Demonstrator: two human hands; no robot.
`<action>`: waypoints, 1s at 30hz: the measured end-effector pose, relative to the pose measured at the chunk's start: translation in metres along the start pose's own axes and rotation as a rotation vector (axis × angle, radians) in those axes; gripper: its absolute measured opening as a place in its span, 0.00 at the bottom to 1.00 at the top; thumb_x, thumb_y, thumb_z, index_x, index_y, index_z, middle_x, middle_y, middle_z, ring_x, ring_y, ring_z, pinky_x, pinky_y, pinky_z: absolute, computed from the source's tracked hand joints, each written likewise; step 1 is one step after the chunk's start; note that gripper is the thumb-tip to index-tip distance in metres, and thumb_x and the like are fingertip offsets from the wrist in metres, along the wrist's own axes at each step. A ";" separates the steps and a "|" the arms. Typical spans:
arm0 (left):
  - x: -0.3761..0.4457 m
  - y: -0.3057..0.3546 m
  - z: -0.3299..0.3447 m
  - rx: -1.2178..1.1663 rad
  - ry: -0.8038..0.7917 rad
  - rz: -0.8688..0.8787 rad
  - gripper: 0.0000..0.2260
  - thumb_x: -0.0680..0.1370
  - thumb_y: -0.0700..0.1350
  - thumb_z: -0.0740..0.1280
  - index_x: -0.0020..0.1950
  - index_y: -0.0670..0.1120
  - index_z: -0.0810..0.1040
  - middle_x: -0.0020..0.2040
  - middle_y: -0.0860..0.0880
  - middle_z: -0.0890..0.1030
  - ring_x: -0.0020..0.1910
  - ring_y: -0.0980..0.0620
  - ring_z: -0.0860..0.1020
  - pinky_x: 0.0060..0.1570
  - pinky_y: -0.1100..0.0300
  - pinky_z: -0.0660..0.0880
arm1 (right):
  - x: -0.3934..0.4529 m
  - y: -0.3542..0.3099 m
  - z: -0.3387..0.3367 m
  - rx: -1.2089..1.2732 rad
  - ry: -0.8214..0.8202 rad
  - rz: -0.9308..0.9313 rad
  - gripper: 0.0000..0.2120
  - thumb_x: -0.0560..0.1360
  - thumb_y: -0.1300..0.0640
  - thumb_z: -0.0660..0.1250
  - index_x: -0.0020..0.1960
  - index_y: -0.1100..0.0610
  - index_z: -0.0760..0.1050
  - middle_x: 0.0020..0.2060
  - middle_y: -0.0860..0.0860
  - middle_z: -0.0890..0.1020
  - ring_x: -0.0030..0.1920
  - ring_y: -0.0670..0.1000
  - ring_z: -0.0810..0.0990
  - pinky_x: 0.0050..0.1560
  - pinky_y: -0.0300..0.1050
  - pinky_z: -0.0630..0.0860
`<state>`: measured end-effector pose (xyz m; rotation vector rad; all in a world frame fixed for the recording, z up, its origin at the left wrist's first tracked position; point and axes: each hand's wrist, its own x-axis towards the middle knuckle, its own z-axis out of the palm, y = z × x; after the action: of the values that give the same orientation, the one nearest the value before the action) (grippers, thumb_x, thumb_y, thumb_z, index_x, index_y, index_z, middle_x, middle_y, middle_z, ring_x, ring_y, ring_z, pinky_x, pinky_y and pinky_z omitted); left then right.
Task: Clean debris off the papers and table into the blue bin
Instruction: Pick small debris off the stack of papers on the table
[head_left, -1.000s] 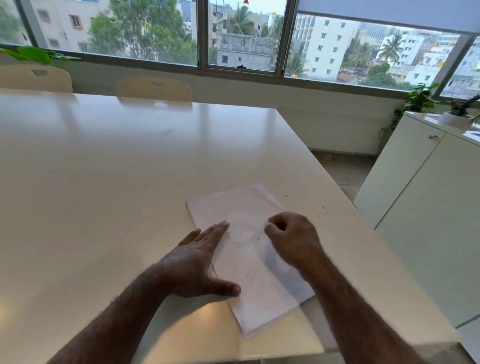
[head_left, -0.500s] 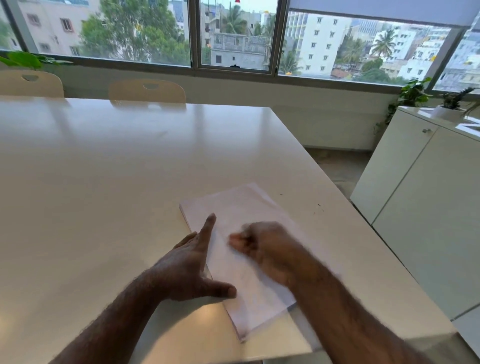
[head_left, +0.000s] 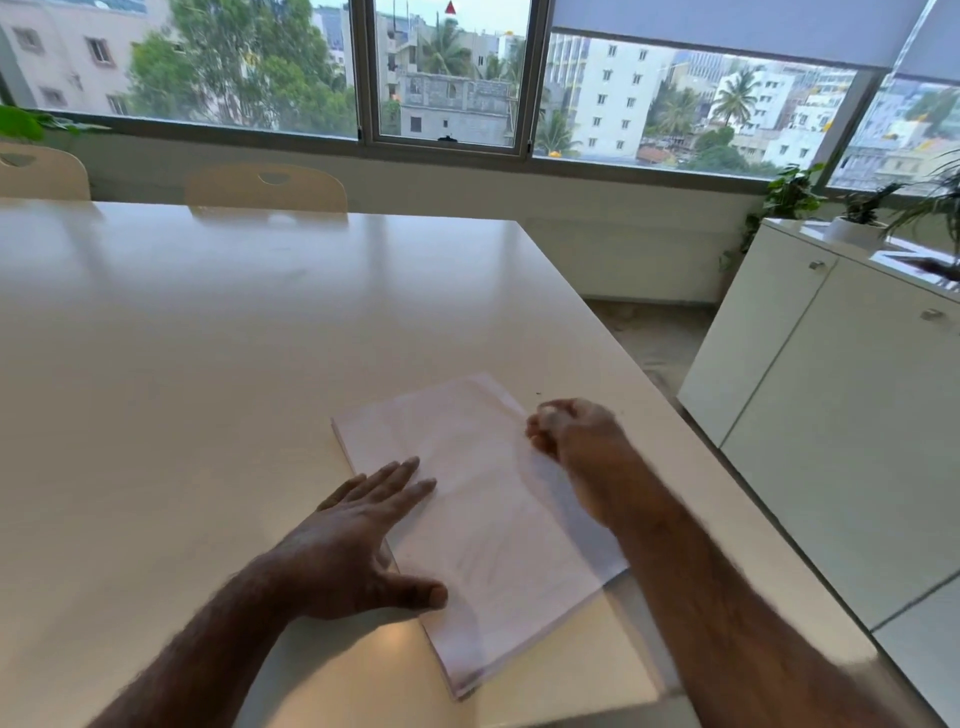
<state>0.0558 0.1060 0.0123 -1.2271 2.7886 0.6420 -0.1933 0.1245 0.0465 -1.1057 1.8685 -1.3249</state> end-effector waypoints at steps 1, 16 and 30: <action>0.000 -0.001 0.001 0.008 -0.005 0.001 0.56 0.56 0.84 0.54 0.77 0.62 0.41 0.77 0.61 0.35 0.73 0.64 0.32 0.76 0.59 0.38 | -0.017 0.001 0.005 -0.127 -0.080 -0.051 0.07 0.77 0.60 0.64 0.41 0.56 0.78 0.40 0.53 0.82 0.44 0.53 0.80 0.54 0.51 0.77; 0.002 0.002 0.001 0.050 -0.068 0.013 0.50 0.63 0.80 0.58 0.76 0.64 0.39 0.75 0.60 0.30 0.72 0.63 0.27 0.71 0.59 0.30 | -0.089 0.001 0.026 -0.680 -0.260 -0.420 0.07 0.68 0.56 0.69 0.44 0.55 0.83 0.42 0.50 0.83 0.41 0.49 0.81 0.47 0.41 0.77; 0.005 -0.001 0.000 0.056 -0.079 0.007 0.51 0.61 0.81 0.56 0.76 0.65 0.38 0.75 0.61 0.30 0.71 0.63 0.27 0.70 0.60 0.30 | -0.066 0.000 0.007 -0.731 -0.173 -0.293 0.06 0.68 0.56 0.68 0.41 0.56 0.83 0.41 0.53 0.84 0.42 0.53 0.81 0.45 0.39 0.75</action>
<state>0.0526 0.1019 0.0113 -1.1564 2.7281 0.5952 -0.1558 0.1791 0.0441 -1.8464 2.1698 -0.6324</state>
